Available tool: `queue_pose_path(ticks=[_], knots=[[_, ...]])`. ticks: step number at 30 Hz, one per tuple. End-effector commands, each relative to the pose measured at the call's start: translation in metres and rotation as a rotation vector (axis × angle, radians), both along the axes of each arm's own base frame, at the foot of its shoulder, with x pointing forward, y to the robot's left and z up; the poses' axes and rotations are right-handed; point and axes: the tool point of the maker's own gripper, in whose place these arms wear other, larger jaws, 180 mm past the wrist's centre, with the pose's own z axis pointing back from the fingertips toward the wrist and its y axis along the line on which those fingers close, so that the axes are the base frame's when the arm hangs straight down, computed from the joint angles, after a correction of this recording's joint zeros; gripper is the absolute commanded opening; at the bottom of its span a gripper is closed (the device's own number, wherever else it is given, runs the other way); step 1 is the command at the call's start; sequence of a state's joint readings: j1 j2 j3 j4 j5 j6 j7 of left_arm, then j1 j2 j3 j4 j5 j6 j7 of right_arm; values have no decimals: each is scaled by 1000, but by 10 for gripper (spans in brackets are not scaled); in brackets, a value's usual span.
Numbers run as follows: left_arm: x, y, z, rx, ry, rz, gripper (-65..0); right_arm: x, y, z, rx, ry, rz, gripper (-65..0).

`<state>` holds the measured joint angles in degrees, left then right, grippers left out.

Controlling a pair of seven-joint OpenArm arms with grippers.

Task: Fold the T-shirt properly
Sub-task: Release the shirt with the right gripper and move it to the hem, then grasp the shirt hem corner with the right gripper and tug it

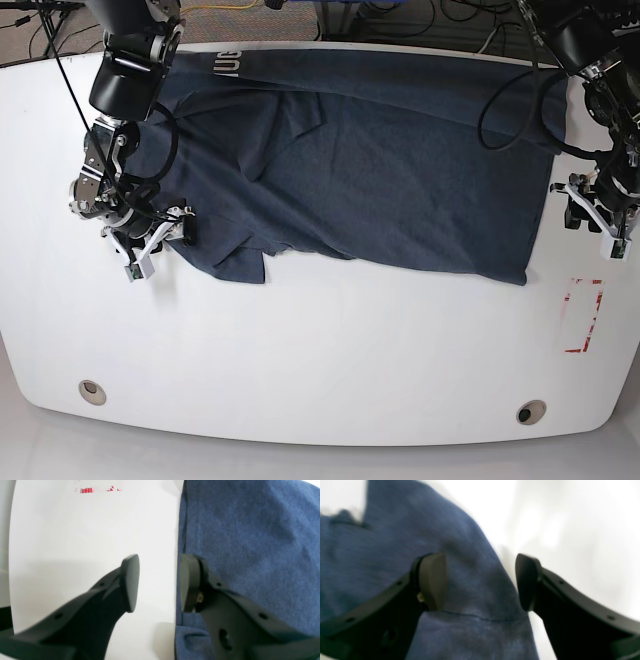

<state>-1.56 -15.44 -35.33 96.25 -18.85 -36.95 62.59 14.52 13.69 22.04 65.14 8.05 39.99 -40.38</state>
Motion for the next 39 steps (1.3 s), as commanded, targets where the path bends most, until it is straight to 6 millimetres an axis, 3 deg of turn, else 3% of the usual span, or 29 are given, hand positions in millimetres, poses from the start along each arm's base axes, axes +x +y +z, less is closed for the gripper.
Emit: queue_pose_path(ticks=[1, 9, 12, 17, 22, 26, 39], knots=[[6, 5, 13, 17, -43, -3, -415, 18, -5, 15, 27, -69, -18, -241], [5, 5, 12, 16, -39, -3, -415, 17, -4, 6, 48, -58, -25, -279], [3, 5, 9, 16, -30, -3, -415, 17, 12, 2, 45, -46, 21, -385], [1, 5, 8, 16, -25, -3, -415, 19, 22, 3, 39, -47, 55, -640], [1, 5, 7, 15, -24, -3, -415, 33, 20, 16, 35, -80, 52, -629], [1, 4, 7, 13, -22, -3, -415, 41, 5, 29, 10, -107, 43, -645], [-6, 2, -1, 12, 1, -9, -415, 50, -7, 42, -10, -130, 34, -642]])
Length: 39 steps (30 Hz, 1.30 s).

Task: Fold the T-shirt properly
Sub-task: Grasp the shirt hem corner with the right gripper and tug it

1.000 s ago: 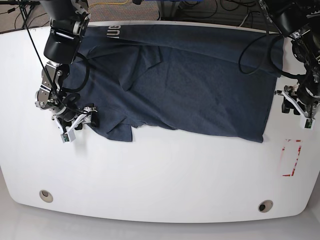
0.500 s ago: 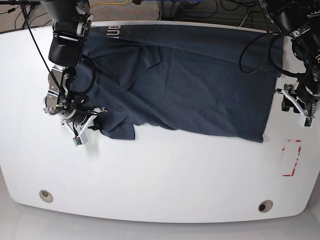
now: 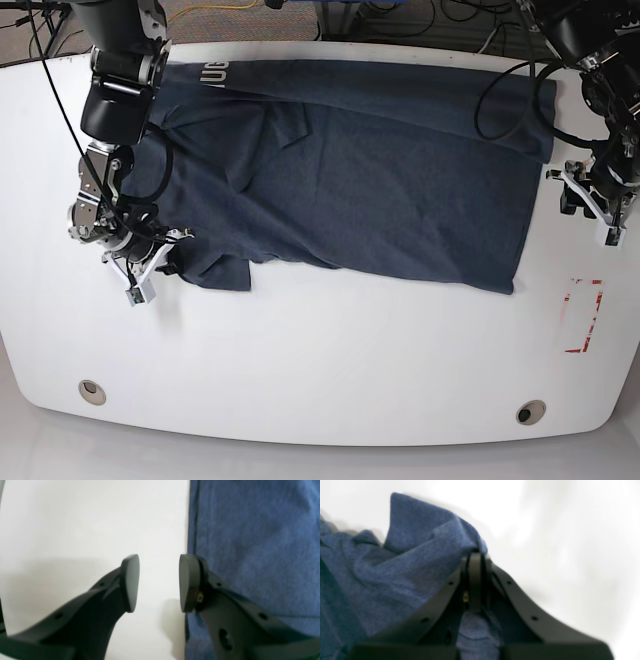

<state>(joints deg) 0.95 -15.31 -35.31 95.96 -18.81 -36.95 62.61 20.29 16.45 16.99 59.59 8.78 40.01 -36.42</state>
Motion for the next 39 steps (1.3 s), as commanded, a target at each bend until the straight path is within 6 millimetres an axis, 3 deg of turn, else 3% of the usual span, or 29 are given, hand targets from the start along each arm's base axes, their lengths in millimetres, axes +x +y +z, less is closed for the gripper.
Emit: queue_pose_path(ticks=[1, 5, 13, 16, 20, 27, 39], knots=[[10, 1, 14, 16, -46, -16, -415, 16, -9, 24, -6, -70, -11, -642], [8, -7, 8, 15, -27, -41, -415, 18, -9, 29, -16, -72, -4, -587], [8, -10, 6, 15, -21, -52, -415, 29, 10, 60, -45, -160, 33, -258], [8, -10, 5, 13, -21, -51, -415, 32, 12, 64, -42, -169, 36, -165], [7, -10, 5, 13, -19, -51, -415, 34, 20, 65, -42, -173, 56, -151], [8, -10, 6, 15, -21, -52, -415, 42, 65, 52, -42, -133, 178, -168], [7, -10, 5, 15, -19, -52, -415, 49, 82, 15, 50, -76, 192, -168]])
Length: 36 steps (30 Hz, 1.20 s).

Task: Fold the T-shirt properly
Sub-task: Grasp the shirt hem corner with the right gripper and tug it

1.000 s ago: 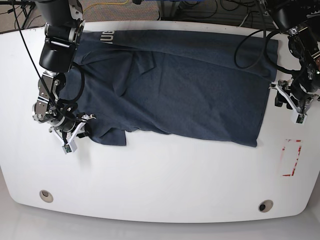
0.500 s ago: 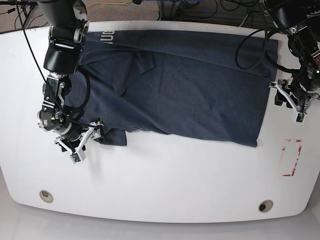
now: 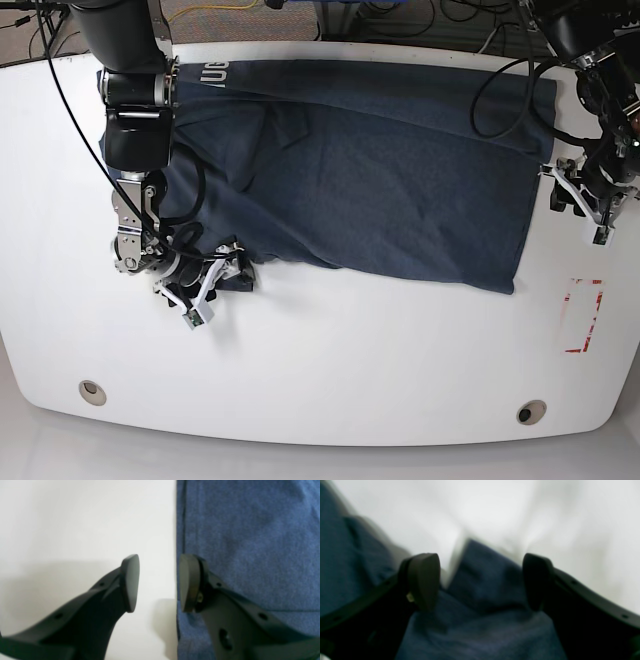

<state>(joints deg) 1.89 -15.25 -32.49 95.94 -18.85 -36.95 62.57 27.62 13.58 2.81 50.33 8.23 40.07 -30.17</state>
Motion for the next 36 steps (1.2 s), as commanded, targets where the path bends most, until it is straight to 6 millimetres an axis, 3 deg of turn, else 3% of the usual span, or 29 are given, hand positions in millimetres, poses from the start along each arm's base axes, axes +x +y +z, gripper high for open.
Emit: queue_pose_path(ticks=[1, 9, 11, 15, 17, 19, 26, 29, 36], knots=[[8, 5, 14, 16, -48, -5, -415, 21, -1, 20, 35, -65, -14, -168], [8, 5, 14, 17, -49, -5, -415, 21, -3, 8, 31, -57, -19, -173], [8, 5, 14, 17, -48, -6, -415, 20, -3, 6, 4, -55, -8, -206], [8, 5, 14, 17, -48, -6, -415, 18, 0, 0, -42, -50, 17, -385], [8, 5, 14, 17, -48, -6, -415, 18, 5, -2, -53, -54, 30, -552], [8, 5, 14, 17, -48, -6, -415, 17, 6, -3, -62, -53, 35, -648], [8, 5, 14, 17, -48, -6, -415, 19, 5, 0, -59, -62, 33, -625], [8, 5, 14, 17, -48, -6, -415, 27, 1, 15, -51, -107, 14, -647], [8, 5, 14, 16, -47, -6, -415, 37, -30, 48, -52, -173, -86, -650]])
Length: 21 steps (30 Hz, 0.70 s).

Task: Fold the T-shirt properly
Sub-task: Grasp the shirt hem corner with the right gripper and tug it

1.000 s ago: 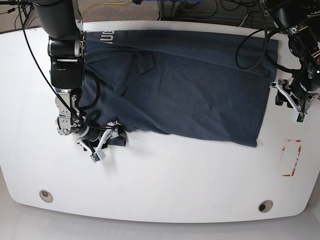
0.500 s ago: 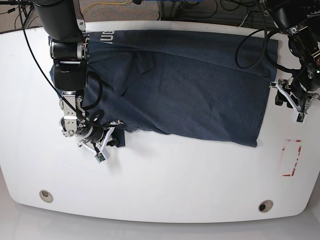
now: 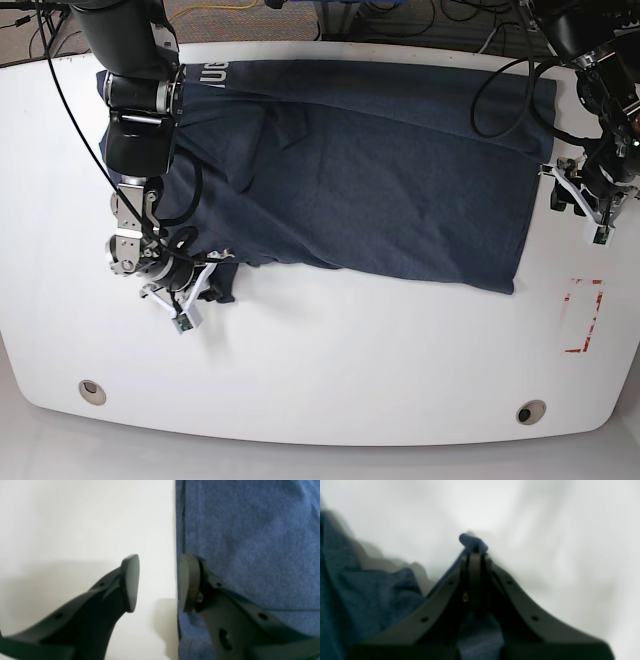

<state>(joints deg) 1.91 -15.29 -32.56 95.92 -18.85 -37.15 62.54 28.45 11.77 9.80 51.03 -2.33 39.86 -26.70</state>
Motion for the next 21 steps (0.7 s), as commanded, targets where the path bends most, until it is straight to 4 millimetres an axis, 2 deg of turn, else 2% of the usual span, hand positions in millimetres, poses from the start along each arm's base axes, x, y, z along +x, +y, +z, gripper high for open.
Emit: queue_pose_path(ticks=[1, 5, 10, 15, 21], knots=[[8, 5, 14, 15, -47, -4, -415, 24, -11, 42, 17, -120, -33, -650], [8, 4, 13, 13, -47, -5, -415, 28, -22, 58, 26, -166, -68, -650], [8, 3, 13, 12, -47, -5, -415, 31, -30, 66, 38, -186, -96, -650], [8, 3, 13, 12, -46, -6, -415, 33, -31, 68, 40, -192, -99, -648], [11, -7, 10, 12, -36, -39, -415, 44, -32, 85, 38, -225, -99, -648]])
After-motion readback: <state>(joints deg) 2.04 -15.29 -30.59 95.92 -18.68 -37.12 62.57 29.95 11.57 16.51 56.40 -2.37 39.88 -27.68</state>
